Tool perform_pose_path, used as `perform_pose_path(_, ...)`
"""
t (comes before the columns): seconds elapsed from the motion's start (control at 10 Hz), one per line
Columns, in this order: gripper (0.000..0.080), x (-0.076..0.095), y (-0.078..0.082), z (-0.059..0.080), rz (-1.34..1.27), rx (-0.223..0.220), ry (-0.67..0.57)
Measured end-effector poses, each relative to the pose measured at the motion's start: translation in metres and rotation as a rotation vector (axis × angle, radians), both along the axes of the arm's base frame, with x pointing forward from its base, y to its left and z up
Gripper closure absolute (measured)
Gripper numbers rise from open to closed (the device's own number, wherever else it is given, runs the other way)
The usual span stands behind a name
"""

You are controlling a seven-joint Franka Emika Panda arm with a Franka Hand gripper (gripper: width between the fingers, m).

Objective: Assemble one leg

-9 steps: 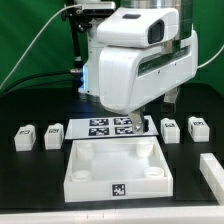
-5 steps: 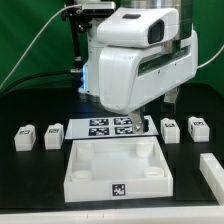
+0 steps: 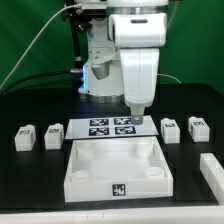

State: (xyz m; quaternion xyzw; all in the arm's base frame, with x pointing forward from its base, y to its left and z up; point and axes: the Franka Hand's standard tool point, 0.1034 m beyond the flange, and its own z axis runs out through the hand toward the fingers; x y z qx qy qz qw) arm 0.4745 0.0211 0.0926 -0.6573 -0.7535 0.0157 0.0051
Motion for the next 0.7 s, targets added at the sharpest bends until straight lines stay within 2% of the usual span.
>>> perform_pose_path(0.2, 0.015, -0.033, -0.016, -0.032, -0.015, 0.016, 0.007)
perform_pose_path(0.5, 0.015, -0.047, -0.023, -0.073, -0.054, 0.035, 0.043)
perform_pose_path(0.7, 0.015, -0.045, -0.024, -0.078, -0.062, 0.036, 0.05)
